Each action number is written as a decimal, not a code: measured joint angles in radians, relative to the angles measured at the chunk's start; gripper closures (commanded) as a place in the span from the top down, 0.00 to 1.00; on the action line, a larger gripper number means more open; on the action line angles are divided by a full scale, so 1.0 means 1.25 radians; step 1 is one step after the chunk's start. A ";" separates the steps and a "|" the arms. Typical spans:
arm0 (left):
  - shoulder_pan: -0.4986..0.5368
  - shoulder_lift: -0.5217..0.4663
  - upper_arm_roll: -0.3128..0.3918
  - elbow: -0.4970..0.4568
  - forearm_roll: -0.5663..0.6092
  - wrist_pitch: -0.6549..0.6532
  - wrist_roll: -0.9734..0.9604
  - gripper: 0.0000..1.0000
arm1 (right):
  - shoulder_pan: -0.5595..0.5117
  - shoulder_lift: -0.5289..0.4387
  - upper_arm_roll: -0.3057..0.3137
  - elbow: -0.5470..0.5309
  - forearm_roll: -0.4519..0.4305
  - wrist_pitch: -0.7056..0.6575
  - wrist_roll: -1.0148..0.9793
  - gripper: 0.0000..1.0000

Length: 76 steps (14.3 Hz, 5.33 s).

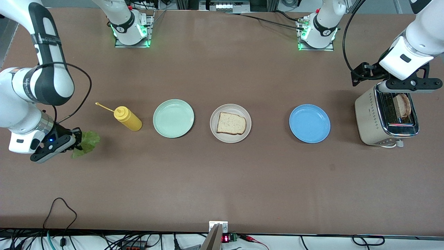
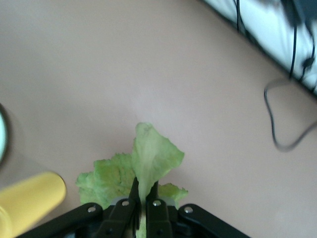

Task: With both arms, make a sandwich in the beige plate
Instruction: 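Carry the lettuce leaf with the right gripper toward the beige plate, then release the lettuce onto the bread while the left gripper reaches the toaster, then grasp the toaster bread with the left gripper while the right gripper withdraws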

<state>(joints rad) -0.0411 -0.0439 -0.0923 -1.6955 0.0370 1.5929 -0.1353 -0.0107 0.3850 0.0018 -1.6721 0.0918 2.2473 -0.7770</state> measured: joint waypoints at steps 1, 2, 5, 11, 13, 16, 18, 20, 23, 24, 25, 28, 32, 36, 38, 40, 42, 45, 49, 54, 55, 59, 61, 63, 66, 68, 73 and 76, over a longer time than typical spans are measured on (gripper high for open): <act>0.000 0.000 0.000 0.000 0.000 0.000 0.000 1.00 | 0.015 -0.001 0.008 0.021 0.000 -0.003 -0.002 0.00; 0.000 0.000 0.000 0.000 0.000 0.000 0.000 1.00 | 0.037 -0.002 0.012 0.039 0.000 -0.005 -0.002 0.00; 0.000 0.000 0.000 0.000 0.000 0.000 0.000 1.00 | 0.115 -0.002 0.016 0.069 0.006 -0.009 -0.002 0.00; 0.000 0.000 0.000 0.000 0.000 0.000 0.000 1.00 | 0.252 0.002 0.020 0.085 0.136 -0.030 -0.001 0.00; 0.000 0.000 0.000 0.000 0.000 0.000 0.000 1.00 | 0.294 0.016 0.020 0.086 0.188 -0.033 -0.001 0.00; 0.000 0.000 0.000 0.000 0.000 0.000 0.000 1.00 | 0.356 0.073 0.021 0.110 0.232 -0.032 0.005 0.00; 0.000 0.000 0.000 0.000 0.000 0.000 0.000 1.00 | 0.400 0.127 0.022 0.141 0.237 -0.030 0.034 0.00; 0.001 0.000 0.000 0.000 0.000 0.000 0.000 1.00 | 0.446 0.179 0.023 0.168 0.235 -0.013 0.085 0.00; 0.001 0.000 0.000 0.000 0.000 0.000 0.000 1.00 | 0.502 0.242 0.023 0.180 0.204 0.069 0.175 0.00; 0.000 0.000 0.000 0.000 0.000 0.000 0.000 1.00 | 0.518 0.259 0.023 0.182 0.189 0.092 0.209 0.00; 0.000 0.000 0.000 0.000 0.000 0.000 0.000 1.00 | 0.532 0.275 0.023 0.183 0.174 0.116 0.240 0.00; 0.001 0.000 0.000 0.000 0.000 0.000 0.000 1.00 | 0.562 0.309 0.023 0.187 0.128 0.168 0.310 0.00; 0.000 0.000 0.000 0.000 0.000 0.000 0.000 1.00 | 0.580 0.333 0.026 0.188 0.081 0.212 0.368 0.26; 0.001 0.000 0.000 0.000 0.000 0.000 0.000 1.00 | 0.581 0.335 0.026 0.188 0.071 0.221 0.386 1.00; 0.001 0.000 0.000 0.000 0.000 0.000 0.000 1.00 | 0.584 0.335 0.027 0.188 0.071 0.222 0.405 1.00; 0.001 0.000 0.000 0.000 0.000 0.000 0.000 1.00 | 0.589 0.335 0.027 0.189 0.071 0.222 0.420 1.00; 0.000 0.000 0.000 0.000 0.000 0.000 0.000 1.00 | 0.591 0.334 0.028 0.194 0.071 0.222 0.438 1.00; 0.001 0.000 0.000 0.000 0.000 0.000 0.000 1.00 | 0.587 0.324 0.027 0.207 0.071 0.217 0.484 1.00; 0.001 0.000 0.000 0.000 0.000 0.000 0.000 1.00 | 0.539 0.253 0.020 0.220 0.071 0.117 0.545 1.00; 0.003 0.007 0.004 0.000 0.000 -0.025 -0.001 1.00 | 0.394 0.127 0.017 0.222 0.069 -0.075 0.548 1.00; 0.008 0.014 0.008 0.000 0.000 -0.029 -0.002 1.00 | 0.366 0.106 0.017 0.222 0.068 -0.113 0.548 1.00; 0.080 0.048 0.014 -0.001 0.003 -0.032 0.001 1.00 | 0.240 0.034 0.017 0.222 0.067 -0.264 0.548 1.00; 0.120 0.079 0.018 -0.002 0.044 -0.033 0.026 1.00 | 0.172 0.004 0.019 0.222 0.058 -0.336 0.548 1.00; 0.155 0.113 0.020 -0.002 0.114 -0.030 0.077 1.00 | 0.115 -0.026 0.024 0.222 0.017 -0.400 0.548 1.00; 0.207 0.159 0.021 -0.006 0.163 0.020 0.136 1.00 | 0.042 -0.077 0.056 0.222 -0.051 -0.489 0.564 1.00; 0.251 0.181 0.021 -0.025 0.165 0.104 0.206 0.97 | 0.006 -0.112 0.073 0.221 -0.067 -0.530 0.596 1.00; 0.322 0.190 0.022 -0.126 0.165 0.249 0.300 0.91 | -0.041 -0.213 0.089 0.188 -0.070 -0.561 0.629 1.00; 0.344 0.190 0.021 -0.168 0.165 0.279 0.319 0.88 | -0.052 -0.266 0.091 0.147 -0.070 -0.562 0.652 1.00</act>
<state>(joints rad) 0.3893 0.1938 -0.0656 -1.9051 0.2436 1.9416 0.2636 -0.0759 0.0527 0.1153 -1.4880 0.0041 1.5442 0.0385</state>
